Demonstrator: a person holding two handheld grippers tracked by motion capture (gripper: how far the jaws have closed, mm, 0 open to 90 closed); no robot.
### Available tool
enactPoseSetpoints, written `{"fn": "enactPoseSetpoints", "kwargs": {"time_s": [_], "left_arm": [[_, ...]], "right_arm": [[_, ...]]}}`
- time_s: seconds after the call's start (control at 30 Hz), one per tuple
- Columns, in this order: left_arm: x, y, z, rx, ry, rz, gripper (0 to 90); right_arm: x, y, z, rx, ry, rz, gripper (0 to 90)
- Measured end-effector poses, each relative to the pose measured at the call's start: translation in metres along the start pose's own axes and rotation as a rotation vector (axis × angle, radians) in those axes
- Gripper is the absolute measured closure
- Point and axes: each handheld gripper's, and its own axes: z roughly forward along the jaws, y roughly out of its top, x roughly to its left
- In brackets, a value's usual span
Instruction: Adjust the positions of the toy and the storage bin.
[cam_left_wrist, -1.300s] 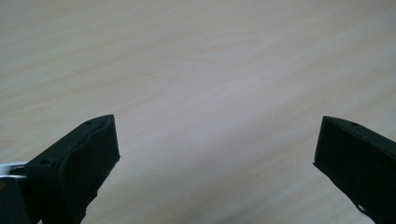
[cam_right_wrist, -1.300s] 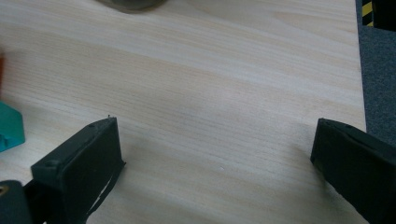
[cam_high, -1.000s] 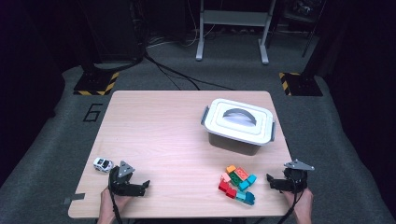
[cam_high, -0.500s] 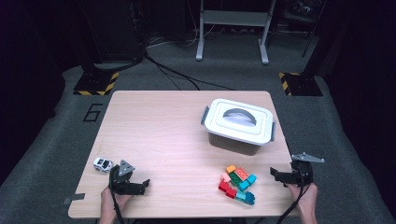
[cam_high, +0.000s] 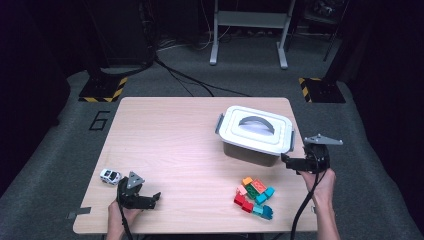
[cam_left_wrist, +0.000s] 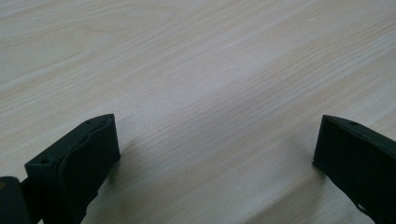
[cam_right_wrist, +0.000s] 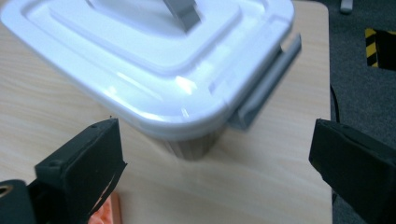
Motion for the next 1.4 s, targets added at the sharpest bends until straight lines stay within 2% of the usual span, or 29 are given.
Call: {"fn": "enactPoseSetpoints", "kwargs": {"time_s": [0.13, 0.17, 0.3, 0.5, 0.57, 0.63, 0.73, 0.83, 0.93, 1.1, 1.23, 1.27, 1.33, 1.4], "left_arm": [[0.0, 0.0, 0.0, 0.0, 0.0, 0.0, 0.2], [0.0, 0.0, 0.0, -0.001, 0.0, 0.0, 0.2], [0.0, 0.0, 0.0, -0.002, 0.0, 0.0, 0.3], [0.0, 0.0, 0.0, -0.002, 0.0, 0.001, 0.3], [0.0, 0.0, 0.0, -0.002, 0.0, 0.001, 0.3], [0.0, 0.0, 0.0, -0.002, 0.0, 0.002, 0.3], [0.0, 0.0, 0.0, -0.002, -0.002, 0.0, 0.2], [0.0, 0.0, 0.0, -0.002, -0.003, 0.0, 0.2], [0.0, 0.0, 0.0, -0.002, -0.003, 0.001, 0.2], [0.0, 0.0, 0.0, -0.002, -0.003, 0.0, 0.2], [0.0, 0.0, 0.0, -0.002, -0.003, 0.001, 0.3], [0.0, 0.0, 0.0, 0.0, -0.003, 0.002, 0.3], [0.0, 0.0, 0.0, -0.001, -0.004, 0.002, 0.3], [0.0, 0.0, 0.0, -0.001, -0.005, 0.004, 0.3]], "right_arm": [[0.009, 0.022, 0.005, -0.012, -0.006, -0.016, 7.3], [0.012, 0.027, 0.008, -0.014, -0.029, -0.023, 10.1], [0.015, 0.036, 0.02, 0.004, -0.066, -0.036, 16.2], [0.003, 0.037, 0.032, 0.031, -0.117, 0.031, 33.5], [-0.003, 0.035, 0.035, 0.045, -0.104, 0.056, 36.6], [-0.005, 0.033, 0.034, 0.036, -0.084, 0.072, 41.5], [-0.004, 0.033, 0.034, 0.036, -0.085, 0.068, 44.7], [0.0, 0.033, 0.032, 0.037, -0.102, 0.071, 46.9], [0.001, 0.032, 0.03, 0.039, -0.097, 0.073, 47.5], [0.002, 0.03, 0.031, 0.036, -0.05, 0.11, 46.8], [0.006, 0.03, 0.032, 0.033, -0.023, 0.126, 46.3], [0.013, 0.03, 0.033, 0.035, -0.022, 0.127, 46.8], [0.019, 0.03, 0.034, 0.039, -0.031, 0.118, 47.3], [0.024, 0.031, 0.036, 0.042, -0.017, 0.115, 47.4]]}}
